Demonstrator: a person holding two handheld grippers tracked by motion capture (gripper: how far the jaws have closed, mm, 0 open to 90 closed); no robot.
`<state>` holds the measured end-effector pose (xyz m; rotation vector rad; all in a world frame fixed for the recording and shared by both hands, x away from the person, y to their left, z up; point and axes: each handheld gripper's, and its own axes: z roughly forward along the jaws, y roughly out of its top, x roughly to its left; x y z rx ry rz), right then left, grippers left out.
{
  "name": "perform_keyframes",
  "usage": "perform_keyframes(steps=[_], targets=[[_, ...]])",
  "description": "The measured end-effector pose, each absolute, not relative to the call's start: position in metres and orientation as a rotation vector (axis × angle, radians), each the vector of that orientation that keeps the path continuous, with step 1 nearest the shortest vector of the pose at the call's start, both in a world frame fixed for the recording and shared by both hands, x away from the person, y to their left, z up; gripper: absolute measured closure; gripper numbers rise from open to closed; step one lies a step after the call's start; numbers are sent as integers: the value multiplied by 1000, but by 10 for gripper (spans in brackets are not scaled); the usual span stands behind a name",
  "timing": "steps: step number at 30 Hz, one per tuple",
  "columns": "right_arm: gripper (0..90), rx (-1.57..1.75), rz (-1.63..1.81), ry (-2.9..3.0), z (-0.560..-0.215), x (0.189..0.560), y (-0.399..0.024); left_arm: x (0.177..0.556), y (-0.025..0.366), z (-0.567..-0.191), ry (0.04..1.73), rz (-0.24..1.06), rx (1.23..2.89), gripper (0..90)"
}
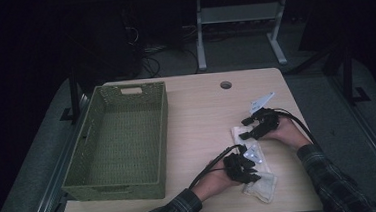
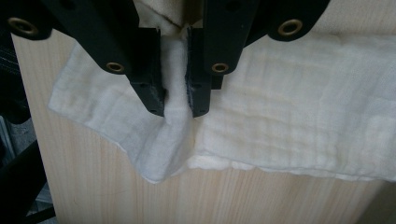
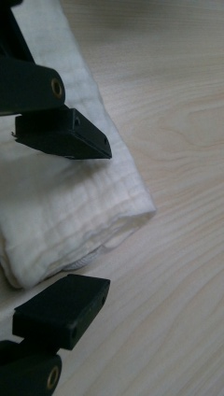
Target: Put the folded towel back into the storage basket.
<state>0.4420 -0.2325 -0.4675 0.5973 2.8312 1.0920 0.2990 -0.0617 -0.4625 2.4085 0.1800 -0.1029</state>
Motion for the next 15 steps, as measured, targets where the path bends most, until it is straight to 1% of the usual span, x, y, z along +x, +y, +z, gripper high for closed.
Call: perform_keyframes(steps=[2, 6, 8, 10, 13, 14, 15], targets=[[307, 583, 1087, 2834, -469, 441, -231, 299, -62, -462, 174, -96, 2413, 786], [342, 530, 1061, 2832, -469, 436, -231, 299, -62, -462, 173, -93, 2414, 787], [385, 507, 1062, 2836, -469, 435, -233, 299, -62, -462, 172, -92, 2414, 788], [450, 520, 1072, 2842, -468, 432, -233, 299, -62, -462, 171, -91, 2414, 788], [592, 492, 1072, 2855, -467, 431, -234, 298, -62, -462, 172, -86, 2413, 789], [660, 498, 1084, 2866, -466, 431, -235, 298, -62, -462, 168, -86, 2412, 790], [660, 498, 1084, 2866, -466, 431, -235, 298, -62, -462, 168, -86, 2412, 792]])
